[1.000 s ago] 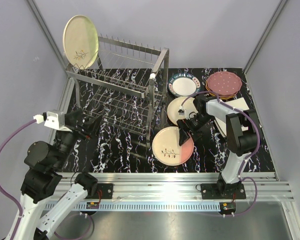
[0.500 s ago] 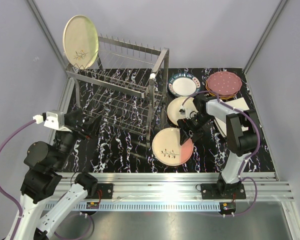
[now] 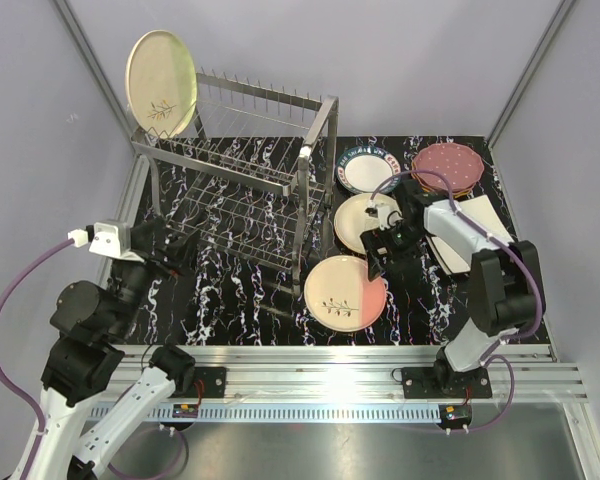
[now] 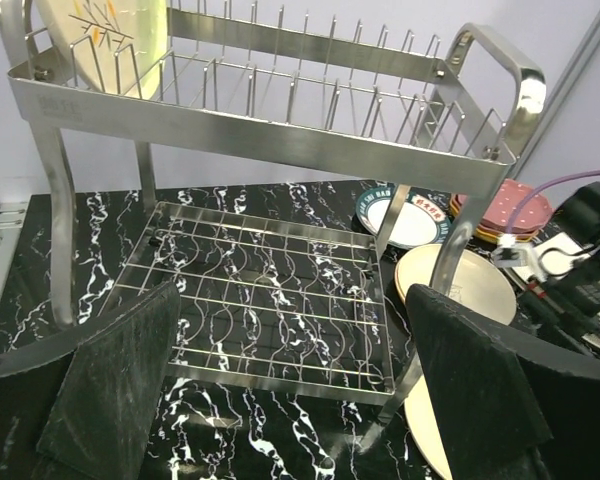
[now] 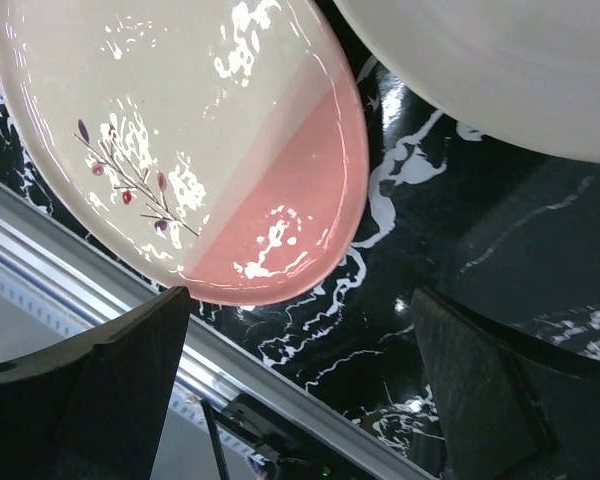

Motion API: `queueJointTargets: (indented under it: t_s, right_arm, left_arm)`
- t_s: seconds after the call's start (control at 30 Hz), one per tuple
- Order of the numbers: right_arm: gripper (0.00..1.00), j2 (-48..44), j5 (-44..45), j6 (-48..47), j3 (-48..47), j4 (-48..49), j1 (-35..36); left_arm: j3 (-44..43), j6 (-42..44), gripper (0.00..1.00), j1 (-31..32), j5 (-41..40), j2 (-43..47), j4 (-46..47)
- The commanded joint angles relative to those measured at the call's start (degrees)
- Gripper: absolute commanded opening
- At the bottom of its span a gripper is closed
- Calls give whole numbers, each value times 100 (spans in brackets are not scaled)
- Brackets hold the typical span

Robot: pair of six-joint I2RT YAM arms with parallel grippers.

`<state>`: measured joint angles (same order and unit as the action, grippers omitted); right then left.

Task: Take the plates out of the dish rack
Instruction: Place the plate on the table

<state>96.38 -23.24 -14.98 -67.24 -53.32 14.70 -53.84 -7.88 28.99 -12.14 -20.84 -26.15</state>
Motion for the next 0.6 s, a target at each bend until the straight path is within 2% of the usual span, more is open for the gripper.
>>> queueJointTargets:
  t_s: [0.0, 0.33, 0.57]
  right_arm:
    - [100, -802, 469, -250, -34, 103, -19]
    - [100, -2131, 295, -804, -114, 216, -134]
    - [100, -2448, -215, -770, -272, 515, -476]
  left_arm:
    - [-126, 137, 99, -8, -262, -183, 119]
    - [-416, 305, 99, -8, -895, -991, 286]
    - [-872, 182, 99, -270, -720, -1642, 594]
